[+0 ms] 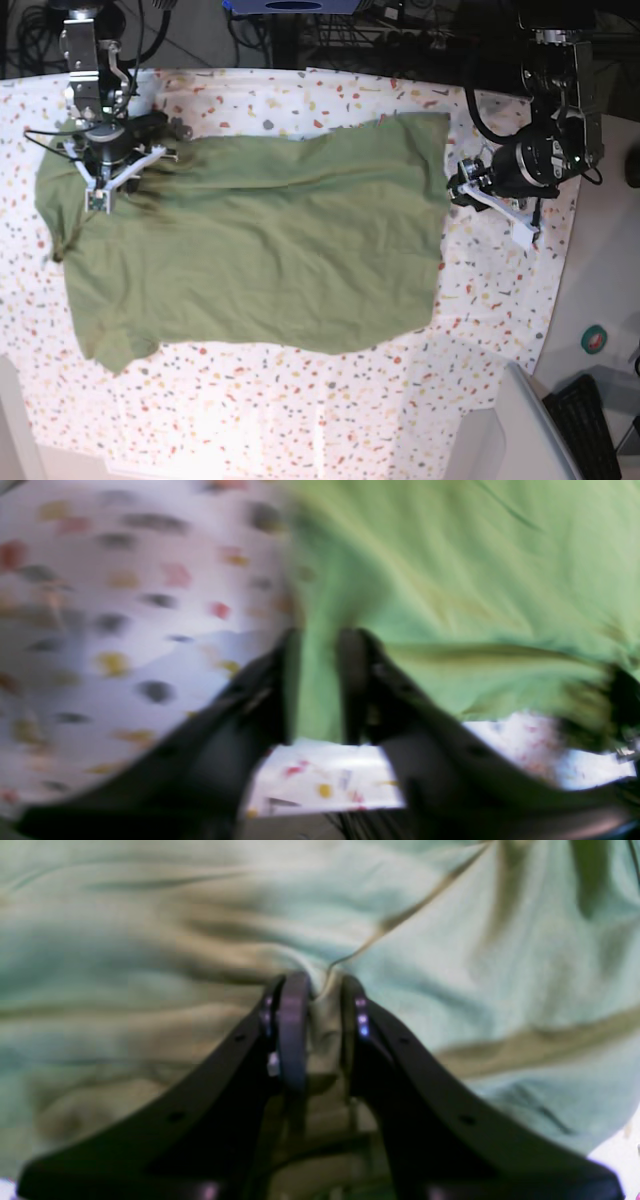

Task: Layout the t-shirt on the table in an organized manner, then fold the t-shirt properly
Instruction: 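Grasp the shirt's collar-side corners with both grippers and tug outward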

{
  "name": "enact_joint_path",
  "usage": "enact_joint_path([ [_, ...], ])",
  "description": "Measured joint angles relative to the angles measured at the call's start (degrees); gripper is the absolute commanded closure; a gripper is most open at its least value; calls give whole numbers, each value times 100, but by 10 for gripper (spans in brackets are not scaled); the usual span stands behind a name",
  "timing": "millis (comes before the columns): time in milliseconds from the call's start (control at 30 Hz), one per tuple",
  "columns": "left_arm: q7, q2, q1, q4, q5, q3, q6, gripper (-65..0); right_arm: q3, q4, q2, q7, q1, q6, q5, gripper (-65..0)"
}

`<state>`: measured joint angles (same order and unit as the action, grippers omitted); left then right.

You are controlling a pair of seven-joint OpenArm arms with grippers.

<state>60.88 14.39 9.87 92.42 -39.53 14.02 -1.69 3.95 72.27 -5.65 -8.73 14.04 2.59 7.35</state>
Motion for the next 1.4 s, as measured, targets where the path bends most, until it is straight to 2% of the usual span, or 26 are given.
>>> enact_joint_path([
  [100, -9, -98, -367, -345, -92, -61, 17, -397, -142, 2, -15, 28, 0, 85, -39, -120],
  [200, -20, -221, -612, -610, -83, -35, 17, -459, -160, 4, -15, 39, 11, 85, -37, -120],
  [333, -26, -203, -385, -280, -57, 4, 17, -466, -275, 55, -28, 37, 63, 101, -35, -120],
  [533, -109, -238, 763, 138, -83, 13, 22, -474, -256, 542, 7, -225, 411, 33, -24, -119],
  [700, -1051, -216, 1351, 170, -90, 13, 39, -476, -256, 1287, 20, -236, 669, 13, -24, -119],
  [800, -1250, -219, 1493, 157, -232, 118, 44, -476, -264, 1569, 17, -195, 697, 13, -20, -120],
  [833, -1307, -240, 1526, 157, -431, 243, 184, -476, -275, 1637, 17, -188, 737, 11, -22, -120],
  [900, -1344, -251, 1604, 125, -898, 542, 717, -476, -284, 1703, 17, -203, 844, 11, -20, -120],
  [933, -1329, -260, 1602, 26, -1123, 734, 846, -476, -284, 1703, 20, -212, 887, 11, -22, -120],
  [1067, -1392, -179, 1541, -553, -942, 1023, 743, -476, -282, 1700, 17, -251, 901, 13, -13, -120],
  [1400, -1499, -251, 1399, -625, -831, 339, 793, -476, -267, 1696, 33, -223, 887, 15, -13, -120],
])
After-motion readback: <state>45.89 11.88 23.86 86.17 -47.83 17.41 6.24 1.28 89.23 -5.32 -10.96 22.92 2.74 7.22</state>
